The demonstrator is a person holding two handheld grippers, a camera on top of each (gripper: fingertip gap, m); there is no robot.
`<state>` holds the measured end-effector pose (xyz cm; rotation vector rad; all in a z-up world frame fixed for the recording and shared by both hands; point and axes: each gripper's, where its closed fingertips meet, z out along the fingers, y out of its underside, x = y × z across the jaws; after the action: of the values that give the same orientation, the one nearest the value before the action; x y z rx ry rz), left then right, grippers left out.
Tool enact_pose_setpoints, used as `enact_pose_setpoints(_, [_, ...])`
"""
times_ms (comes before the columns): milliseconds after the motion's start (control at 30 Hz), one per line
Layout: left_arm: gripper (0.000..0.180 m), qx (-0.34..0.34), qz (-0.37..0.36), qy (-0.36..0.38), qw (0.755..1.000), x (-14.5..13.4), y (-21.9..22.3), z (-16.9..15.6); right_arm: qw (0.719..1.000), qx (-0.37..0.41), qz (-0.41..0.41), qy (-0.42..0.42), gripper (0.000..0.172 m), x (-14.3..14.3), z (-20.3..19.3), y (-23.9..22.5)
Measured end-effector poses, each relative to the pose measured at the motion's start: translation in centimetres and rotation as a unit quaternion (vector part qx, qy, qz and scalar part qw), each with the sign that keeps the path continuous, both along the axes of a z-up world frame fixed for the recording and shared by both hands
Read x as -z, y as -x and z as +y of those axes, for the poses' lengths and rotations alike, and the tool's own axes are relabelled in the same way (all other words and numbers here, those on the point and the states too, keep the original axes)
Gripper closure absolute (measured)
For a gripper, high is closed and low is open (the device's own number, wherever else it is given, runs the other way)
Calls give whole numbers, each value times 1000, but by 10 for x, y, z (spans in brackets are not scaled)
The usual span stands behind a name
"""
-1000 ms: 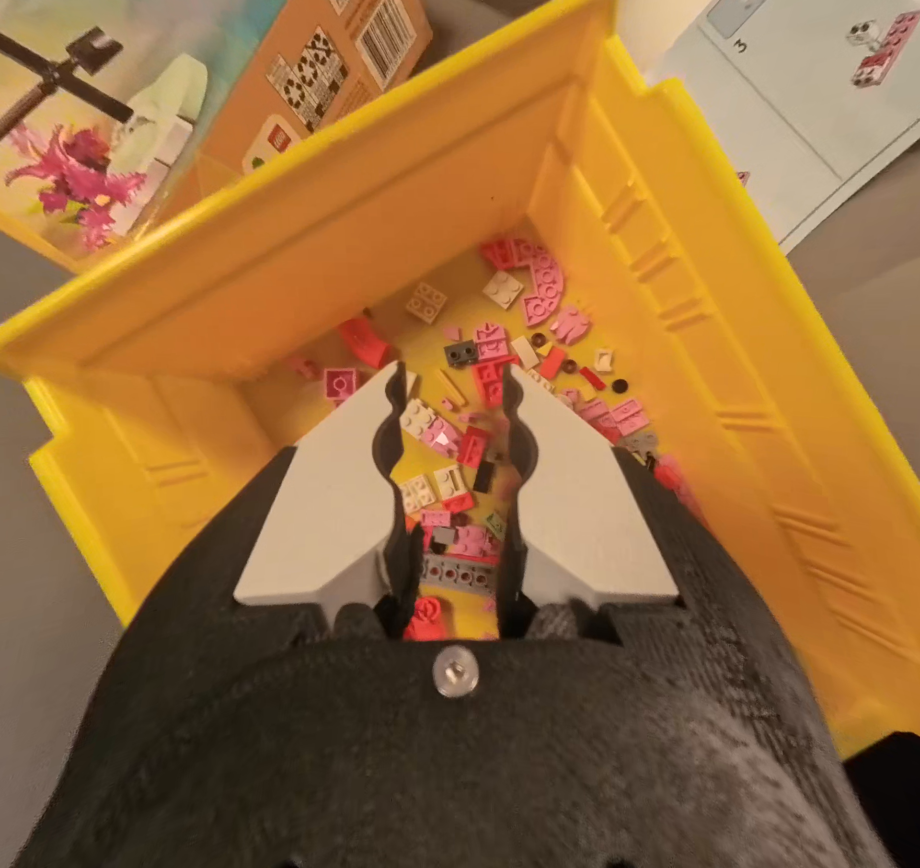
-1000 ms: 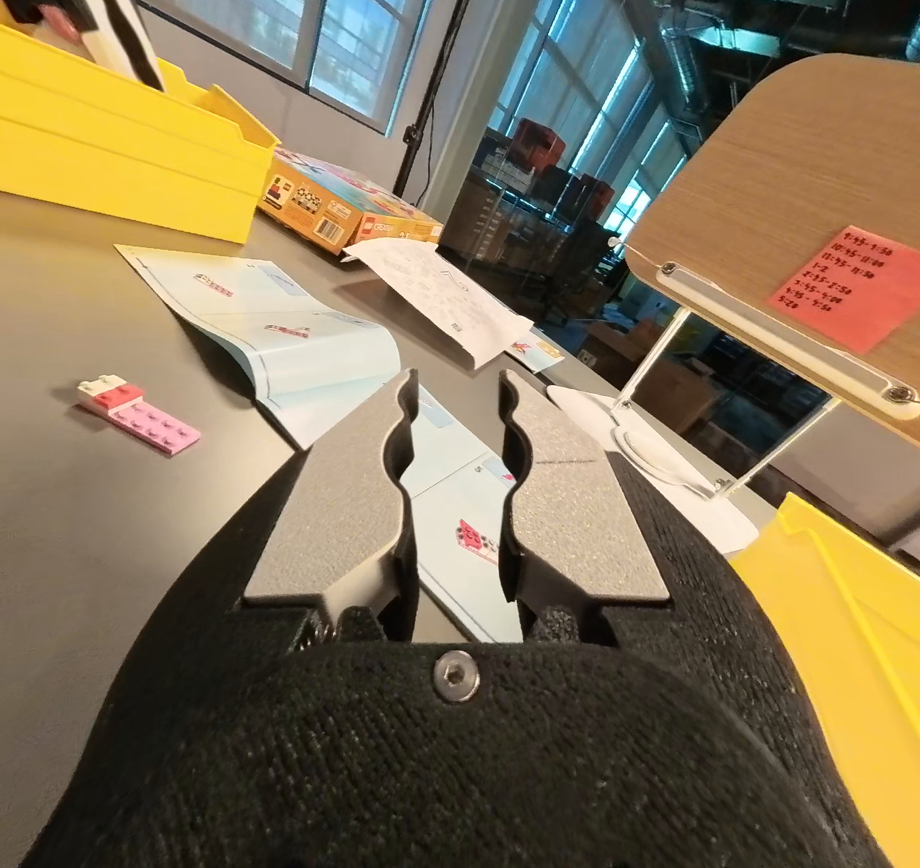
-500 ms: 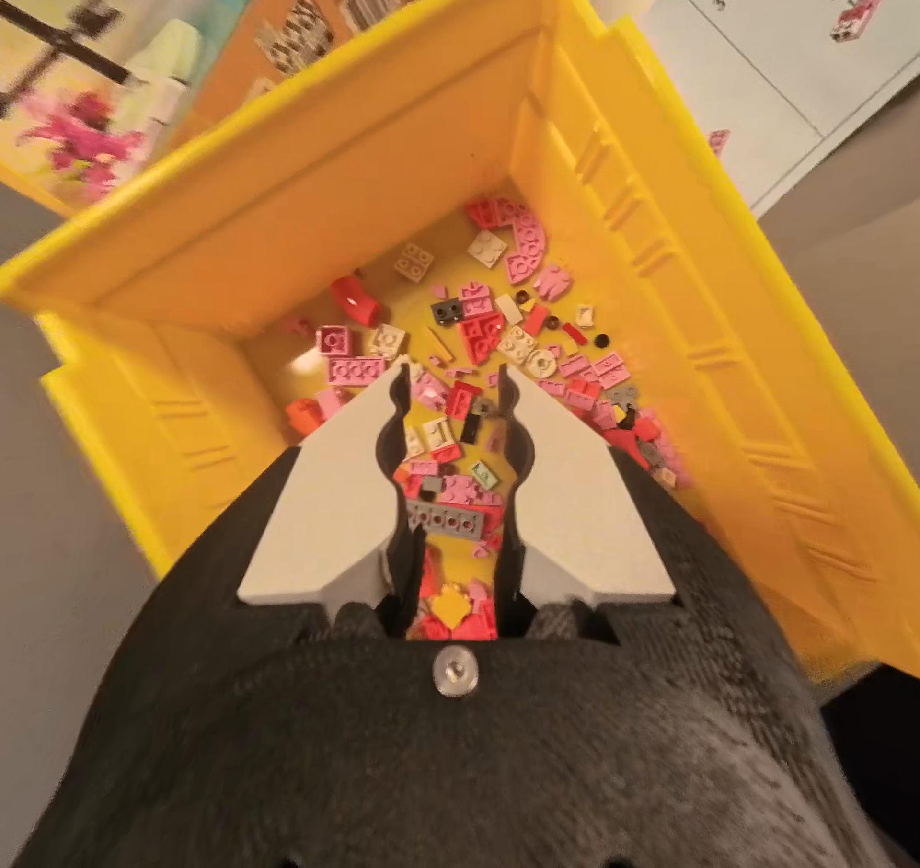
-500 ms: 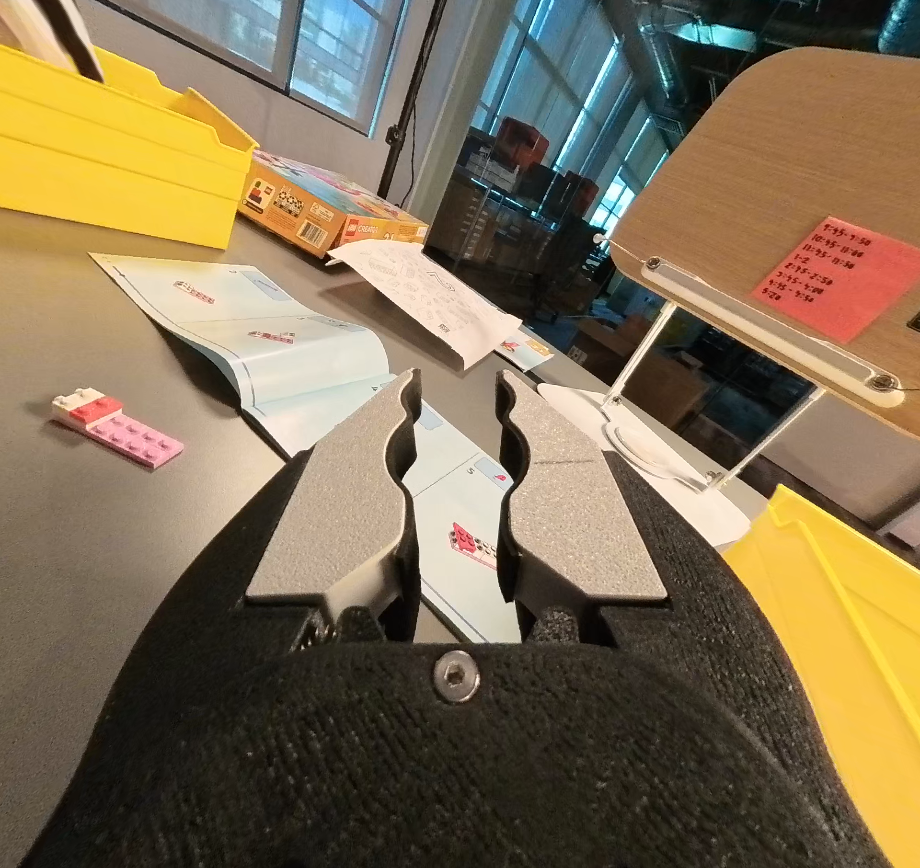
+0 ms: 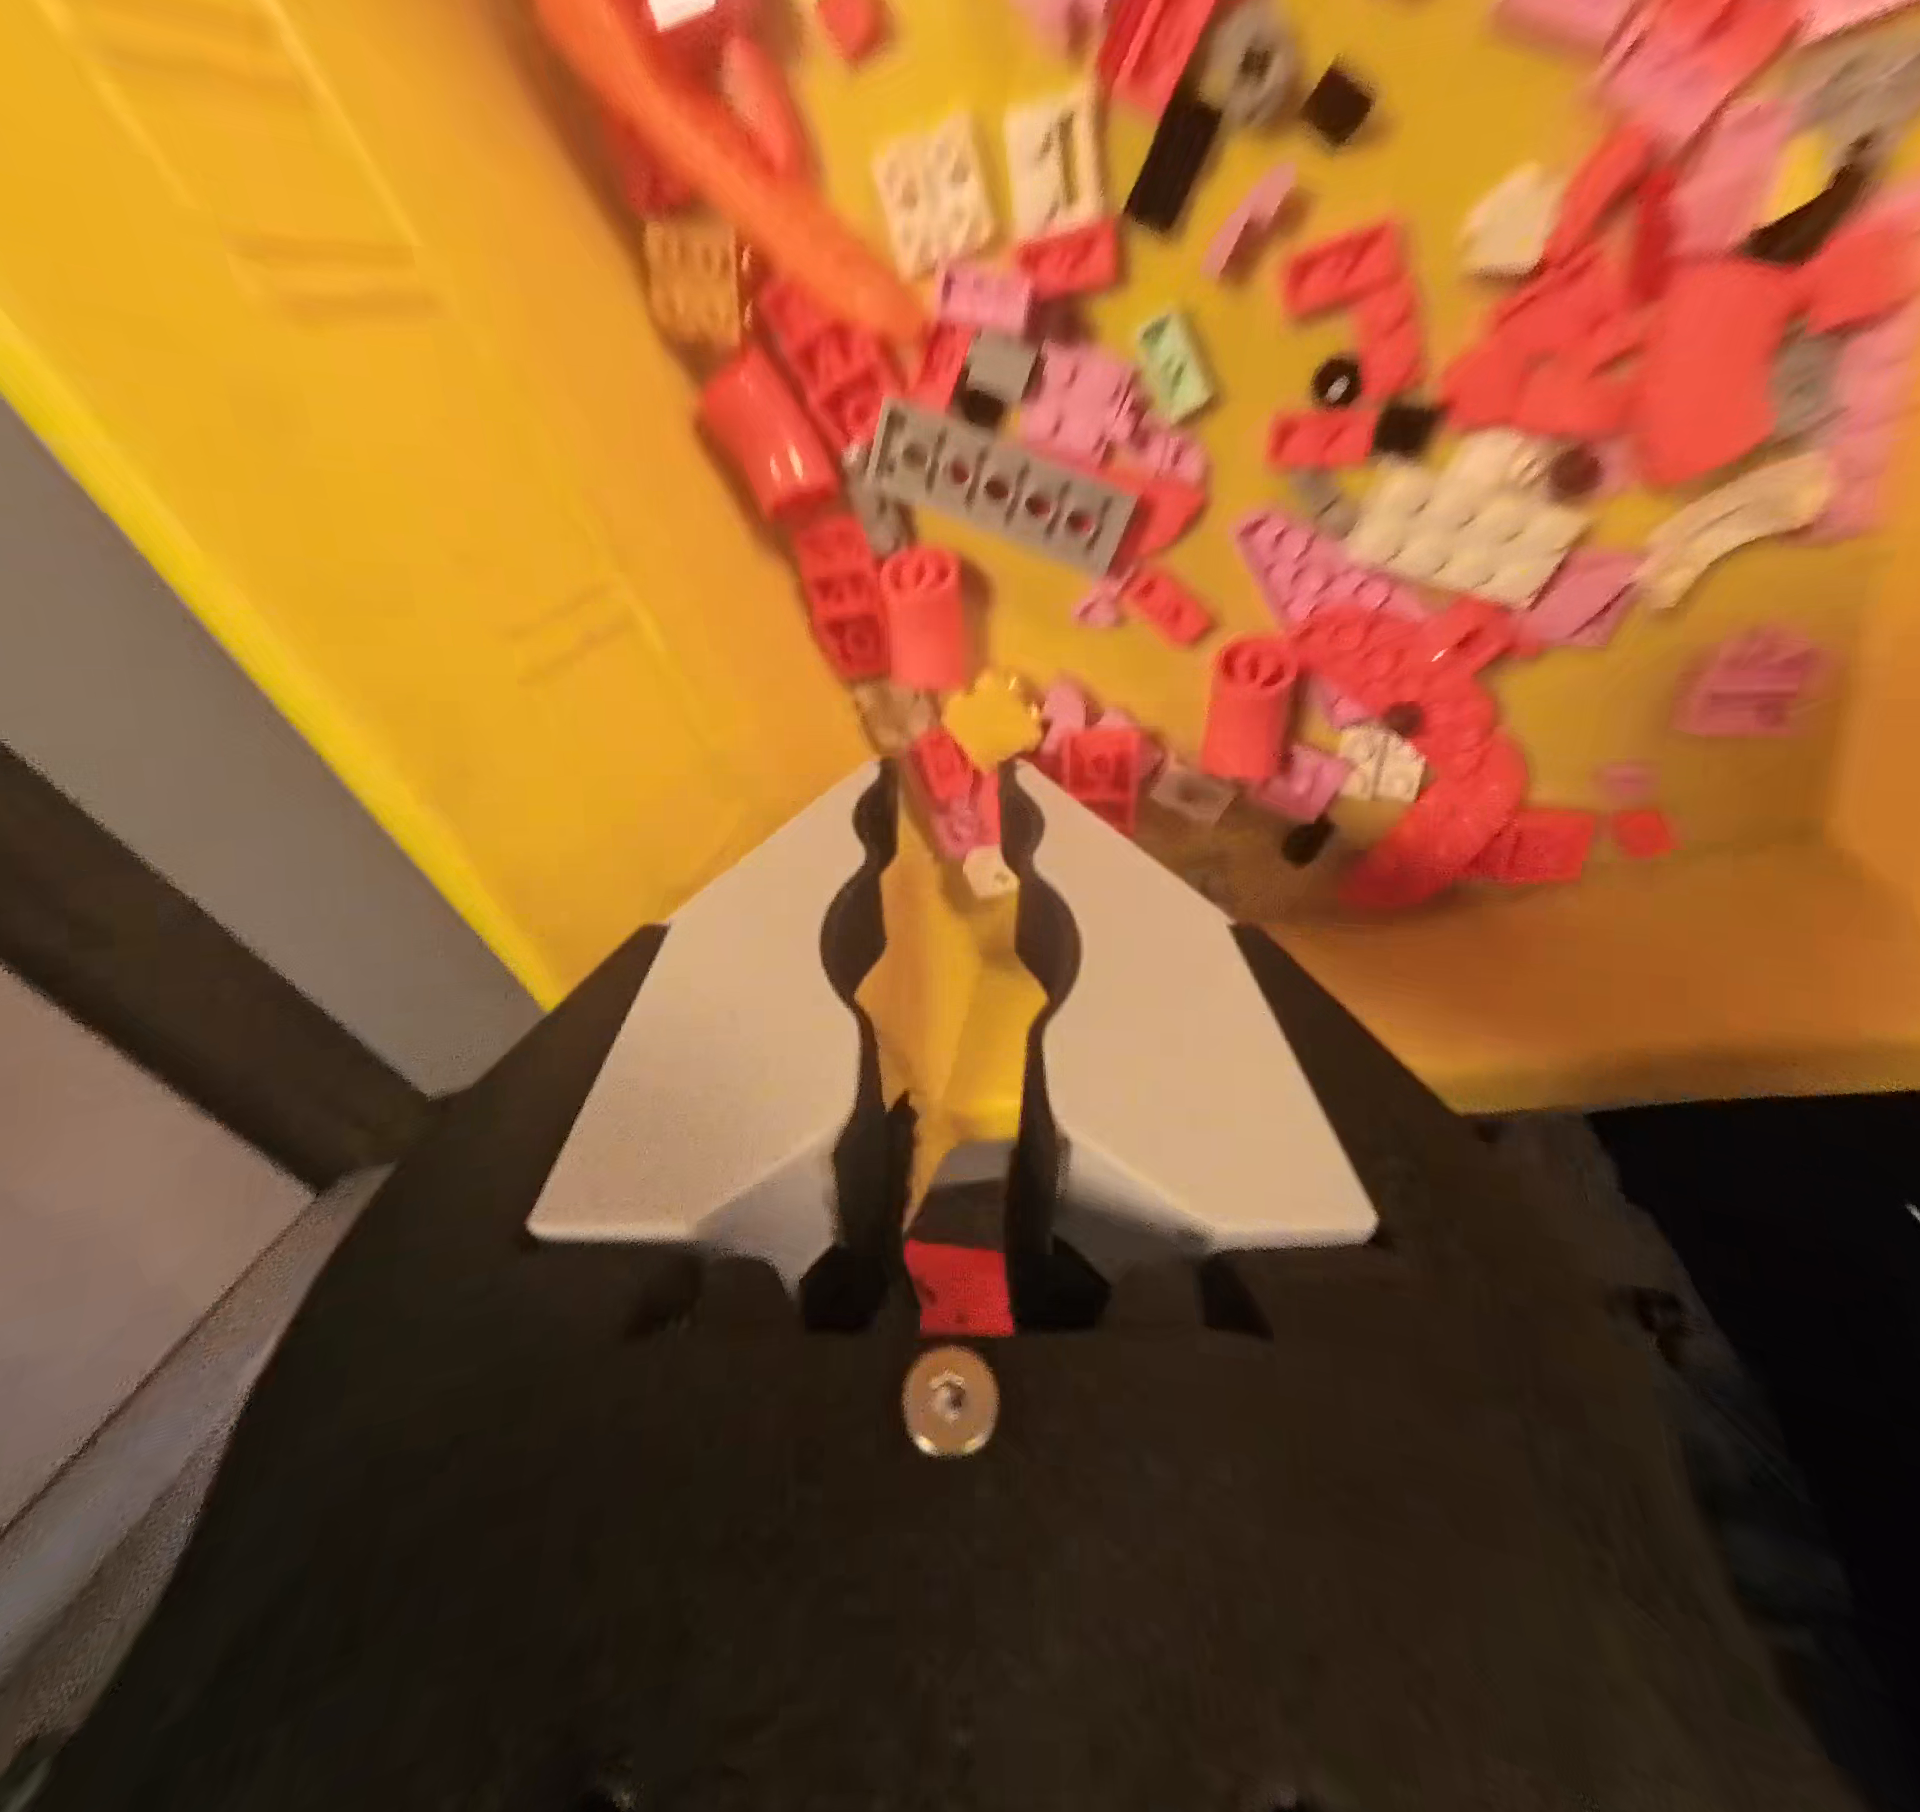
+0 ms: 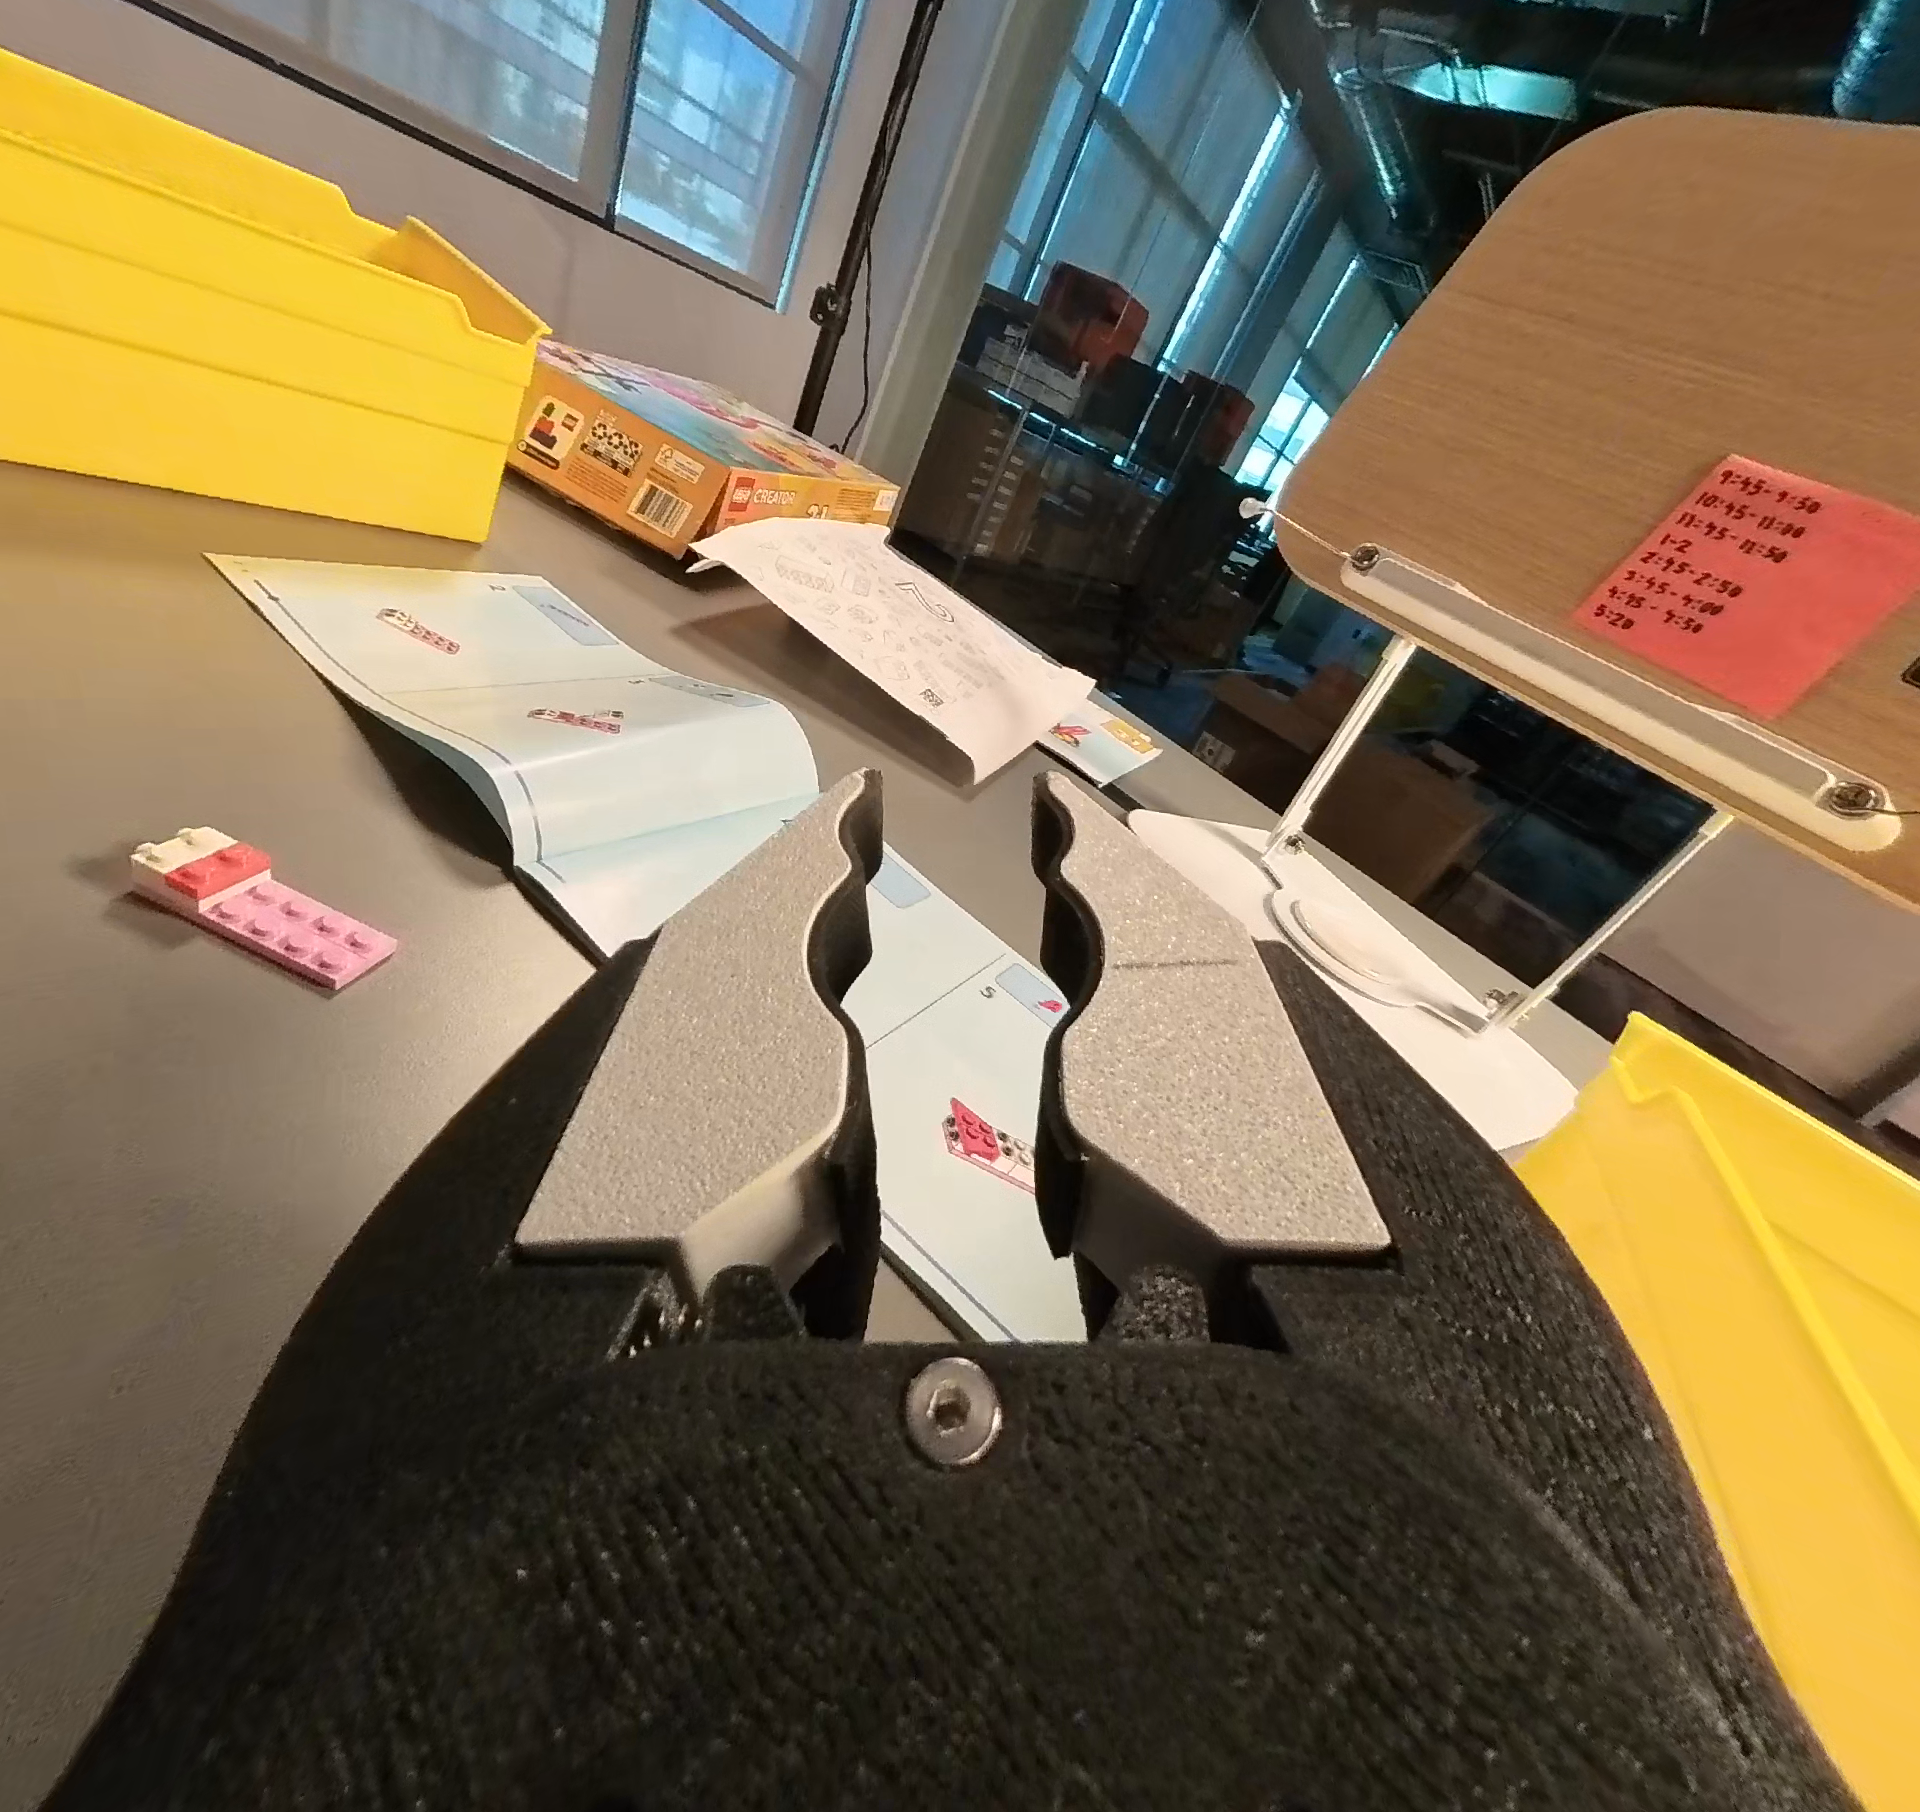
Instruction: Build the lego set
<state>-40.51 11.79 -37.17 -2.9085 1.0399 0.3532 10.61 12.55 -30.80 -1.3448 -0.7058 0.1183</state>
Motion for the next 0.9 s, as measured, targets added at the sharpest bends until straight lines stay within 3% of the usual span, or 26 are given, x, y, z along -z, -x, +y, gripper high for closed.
enact_pose_setpoints(233, [168,-56,45,55,996,19,18,-23,1000,-10,7,0,145,-1,-2,1])
enact_pose_setpoints(400, [151,-83,29,78,993,25,14,-30,1000,-15,12,0,145,-2,-3,2])
enact_pose_setpoints(700, [158,-98,29,116,988,31,19,-42,999,-26,20,2,146,-3,-6,4])
enact_pose_setpoints(800, [166,-88,33,105,990,28,22,-39,999,-30,22,2,146,-3,-7,5])
enact_pose_setpoints(900, [169,-72,7,39,997,12,16,-21,999,-35,24,3,147,-3,-8,7])
